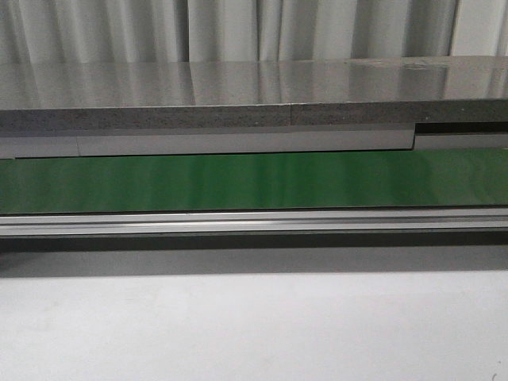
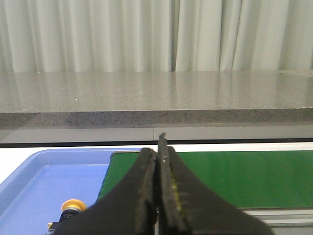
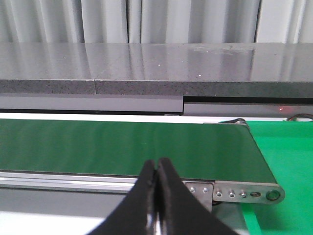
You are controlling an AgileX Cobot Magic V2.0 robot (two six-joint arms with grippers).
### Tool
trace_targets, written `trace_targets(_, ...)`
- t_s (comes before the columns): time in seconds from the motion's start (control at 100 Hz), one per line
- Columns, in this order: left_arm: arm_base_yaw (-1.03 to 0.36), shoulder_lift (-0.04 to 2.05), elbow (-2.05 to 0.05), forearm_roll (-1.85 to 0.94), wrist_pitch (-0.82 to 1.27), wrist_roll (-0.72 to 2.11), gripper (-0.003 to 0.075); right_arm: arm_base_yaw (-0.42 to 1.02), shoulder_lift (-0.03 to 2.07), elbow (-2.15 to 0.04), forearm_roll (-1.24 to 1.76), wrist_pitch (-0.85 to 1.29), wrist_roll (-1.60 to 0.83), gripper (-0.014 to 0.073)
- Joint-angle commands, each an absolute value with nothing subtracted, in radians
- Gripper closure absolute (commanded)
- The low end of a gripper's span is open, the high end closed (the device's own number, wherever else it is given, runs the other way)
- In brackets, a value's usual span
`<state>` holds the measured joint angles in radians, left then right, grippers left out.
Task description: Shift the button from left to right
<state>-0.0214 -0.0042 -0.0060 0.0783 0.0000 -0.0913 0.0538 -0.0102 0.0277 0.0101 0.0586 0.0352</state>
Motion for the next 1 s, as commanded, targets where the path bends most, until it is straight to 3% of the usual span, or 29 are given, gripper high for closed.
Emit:
trace_targets(0.0,-0.018,-0.038,0.038,0.079,-0.078,-0.100,0.0739,0.057,-0.026,0.009,0.000,-0.017,0.035,0.0662)
trace_targets(0.62,-0.018,-0.038,0.000,0.078,-0.063,-0.100,0.0739,0.057,-0.026,0.009,0.000,-0.017,0.035,0.0662)
trace_targets(0.99,-0.018,0.146,-0.303,0.050,0.300,-0.100,0.0739,0.057,-0.026,0.009,0.000,-0.017,0.035,0.0662)
